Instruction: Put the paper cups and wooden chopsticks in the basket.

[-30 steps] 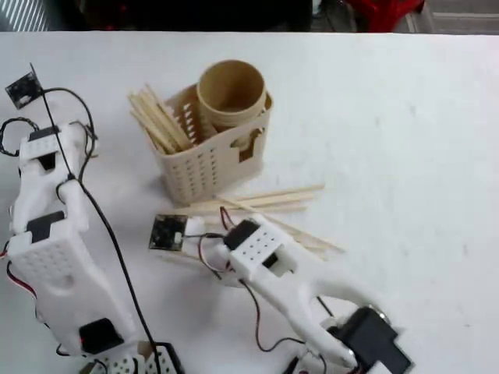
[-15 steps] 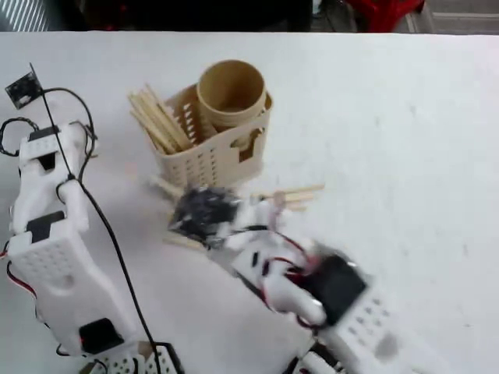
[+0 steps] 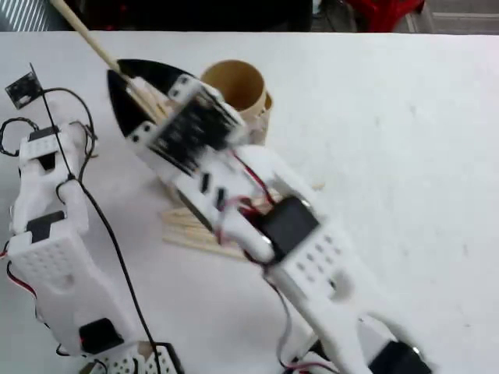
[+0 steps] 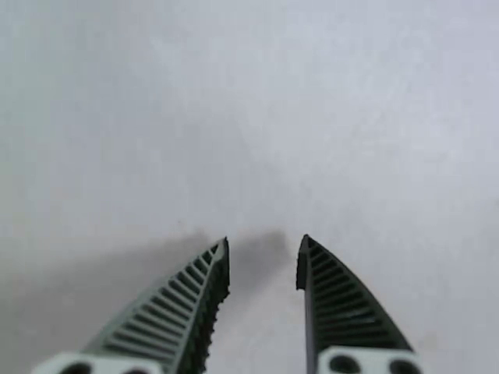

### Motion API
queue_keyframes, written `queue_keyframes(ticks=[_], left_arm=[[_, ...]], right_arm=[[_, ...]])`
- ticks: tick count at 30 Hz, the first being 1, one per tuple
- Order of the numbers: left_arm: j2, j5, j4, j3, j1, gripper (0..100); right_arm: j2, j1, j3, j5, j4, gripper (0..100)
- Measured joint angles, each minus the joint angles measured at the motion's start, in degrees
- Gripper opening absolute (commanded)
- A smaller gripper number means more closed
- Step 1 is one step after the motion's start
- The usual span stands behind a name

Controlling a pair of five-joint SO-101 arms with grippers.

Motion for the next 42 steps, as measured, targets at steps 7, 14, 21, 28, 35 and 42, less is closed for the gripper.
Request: queue_keyframes(ticks=[7,14,21,28,35,42], left_arm=[[0.0,0.0,0.0,0.0,0.0,16],[0.0,0.0,0.0,0.0,0.0,16],[0.0,0.0,0.0,0.0,0.0,16],[0.0,0.0,0.0,0.0,0.0,16],[0.0,0.0,0.0,0.0,0.0,16],[0.0,0.0,0.0,0.0,0.0,16]], right_arm=[[5.5,3.9,-0.1,-0.5,-3.5,1.8],[5.4,4.0,1.7,-0.5,-3.8,7.4],[5.4,4.0,1.7,-0.5,-3.8,9.8],[5.2,4.0,1.7,-0.5,3.3,9.8],[-5.4,4.2,1.7,0.9,38.6,10.1],[-9.1,-1.8,15.6,9.6,54.3,10.1]])
